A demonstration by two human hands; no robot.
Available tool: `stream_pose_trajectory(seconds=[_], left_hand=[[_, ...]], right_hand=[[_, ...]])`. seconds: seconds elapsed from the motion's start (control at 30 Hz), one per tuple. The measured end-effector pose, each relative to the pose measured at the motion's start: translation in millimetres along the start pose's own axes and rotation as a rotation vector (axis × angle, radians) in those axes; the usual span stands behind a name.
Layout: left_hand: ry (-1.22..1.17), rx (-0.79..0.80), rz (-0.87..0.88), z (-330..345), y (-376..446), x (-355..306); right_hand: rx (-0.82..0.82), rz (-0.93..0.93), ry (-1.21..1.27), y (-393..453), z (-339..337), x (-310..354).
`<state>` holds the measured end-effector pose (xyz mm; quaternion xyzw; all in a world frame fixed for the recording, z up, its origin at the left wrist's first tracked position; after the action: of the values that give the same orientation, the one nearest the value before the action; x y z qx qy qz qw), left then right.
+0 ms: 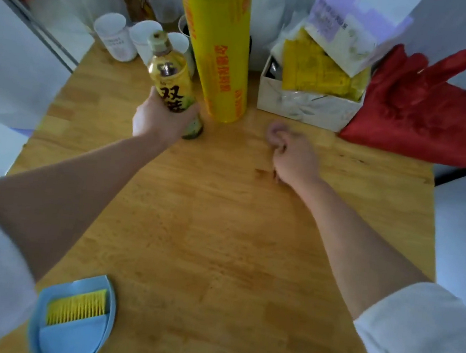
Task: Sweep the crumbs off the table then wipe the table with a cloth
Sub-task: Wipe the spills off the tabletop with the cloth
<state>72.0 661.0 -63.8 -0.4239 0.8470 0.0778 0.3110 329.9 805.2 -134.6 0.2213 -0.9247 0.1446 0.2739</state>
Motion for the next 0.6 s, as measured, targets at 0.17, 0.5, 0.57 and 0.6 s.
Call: stream_pose_trajectory(seconds=[0.17,0.5,0.57,0.6], left_hand=[[-0.07,0.094,-0.032,21,26,-8],[0.308,0.668,0.099,52,-39,48],[0.311,0.644,0.129,51,-43,49],[0.305,0.604,0.163,50,-44,44]], right_hand=[[0.001,0.004,-0.063,1,32,40],[-0.092,0.14,-0.036,11,11,24],[-0.037,0.068,-0.074,-10,45,60],[0.068,-0.055,-0.07,-31,74,90]])
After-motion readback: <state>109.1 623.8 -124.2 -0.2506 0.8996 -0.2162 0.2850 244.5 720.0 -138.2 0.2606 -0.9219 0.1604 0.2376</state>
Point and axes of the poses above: each hand's wrist, its own y-axis towards the middle knuckle, its own z-axis out of the palm, x = y × z, the point moved 10 cm from there along y, towards the middle knuckle, and after that the axes turned 4 degrees about z, right-handed, at the moved point
